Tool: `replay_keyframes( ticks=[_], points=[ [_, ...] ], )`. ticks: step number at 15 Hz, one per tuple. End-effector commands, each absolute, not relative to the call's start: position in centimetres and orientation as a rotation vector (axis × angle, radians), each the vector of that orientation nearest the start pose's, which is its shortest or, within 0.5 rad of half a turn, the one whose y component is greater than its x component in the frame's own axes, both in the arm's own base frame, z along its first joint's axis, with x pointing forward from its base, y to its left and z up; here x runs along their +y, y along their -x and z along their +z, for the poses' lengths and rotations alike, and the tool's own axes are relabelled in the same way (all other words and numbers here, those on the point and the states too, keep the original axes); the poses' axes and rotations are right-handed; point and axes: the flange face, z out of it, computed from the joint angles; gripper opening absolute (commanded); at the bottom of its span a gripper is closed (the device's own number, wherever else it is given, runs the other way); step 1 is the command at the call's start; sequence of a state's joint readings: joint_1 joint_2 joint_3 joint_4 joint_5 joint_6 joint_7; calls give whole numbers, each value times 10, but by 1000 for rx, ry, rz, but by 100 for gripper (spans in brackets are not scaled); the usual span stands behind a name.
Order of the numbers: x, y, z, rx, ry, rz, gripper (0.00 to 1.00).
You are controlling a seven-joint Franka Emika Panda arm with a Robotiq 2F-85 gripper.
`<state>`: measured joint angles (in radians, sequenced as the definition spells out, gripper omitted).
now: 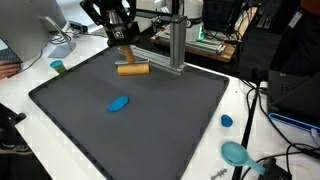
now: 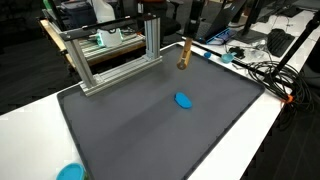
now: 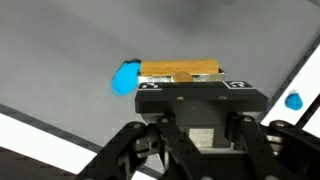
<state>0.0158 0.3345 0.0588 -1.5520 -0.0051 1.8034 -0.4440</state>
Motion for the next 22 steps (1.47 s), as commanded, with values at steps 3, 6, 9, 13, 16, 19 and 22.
replay_keyframes(
  ticks=[3,6,9,13,16,19,22],
  points=[
    [34,-670,501,-1240,2872,-3,22],
    [35,-666,499,-1209,2882,-28,47],
    [34,-676,503,-1222,2865,-63,47],
    [29,-683,492,-1433,2708,-191,22],
    [14,-685,475,-1595,2538,-145,22],
    [-13,-685,451,-1728,2378,-22,22],
    [-38,-697,419,-1825,2514,124,22]
  ],
)
